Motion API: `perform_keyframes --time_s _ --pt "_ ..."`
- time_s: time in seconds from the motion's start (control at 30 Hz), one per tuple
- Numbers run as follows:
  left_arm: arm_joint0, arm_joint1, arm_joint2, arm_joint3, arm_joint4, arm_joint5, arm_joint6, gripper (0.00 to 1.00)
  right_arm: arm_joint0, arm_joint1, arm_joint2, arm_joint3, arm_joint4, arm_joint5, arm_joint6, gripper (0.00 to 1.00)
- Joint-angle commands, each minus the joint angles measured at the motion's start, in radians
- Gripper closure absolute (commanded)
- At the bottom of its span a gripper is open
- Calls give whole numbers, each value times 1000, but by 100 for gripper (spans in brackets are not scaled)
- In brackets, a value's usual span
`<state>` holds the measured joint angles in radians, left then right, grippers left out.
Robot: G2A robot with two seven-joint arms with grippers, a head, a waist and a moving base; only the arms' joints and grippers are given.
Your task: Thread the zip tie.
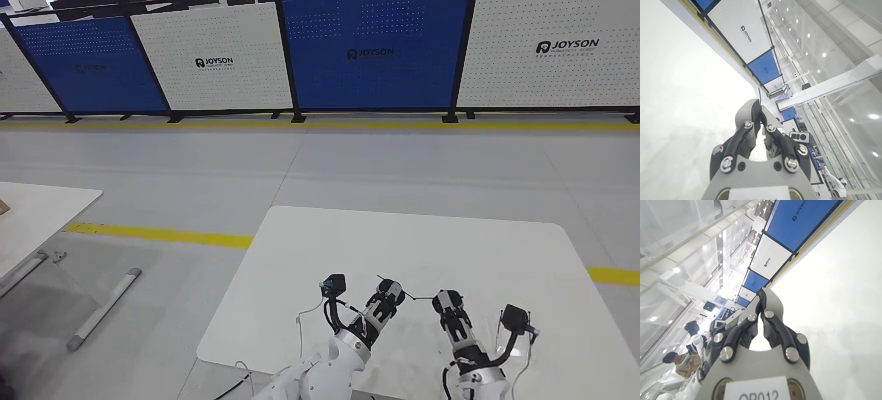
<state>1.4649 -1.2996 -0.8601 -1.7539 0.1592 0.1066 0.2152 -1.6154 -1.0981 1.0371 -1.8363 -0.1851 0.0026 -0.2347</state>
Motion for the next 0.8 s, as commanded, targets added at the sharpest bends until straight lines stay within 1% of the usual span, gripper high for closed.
perform_keyframes --time_s 0.0,0.13,0.27,0.4,0.53,0.77 --pt "0 0 0 0 0 0 0 100 3 -3 -1 3 -1 7 8 100" --pt "0 0 0 0 0 0 0 100 1 -10 5 4 -3 1 3 100" --pt "0 0 0 0 0 0 0 100 -21 -13 23 -5 -4 -21 -8 100" --pt "0 0 0 0 0 0 0 100 -39 -15 35 -17 -17 -30 0 100" --pt "0 0 0 0 0 0 0 100 -38 -20 35 -21 -28 -19 15 100" --pt "0 0 0 0 0 0 0 100 -20 -32 29 -6 -39 6 32 100"
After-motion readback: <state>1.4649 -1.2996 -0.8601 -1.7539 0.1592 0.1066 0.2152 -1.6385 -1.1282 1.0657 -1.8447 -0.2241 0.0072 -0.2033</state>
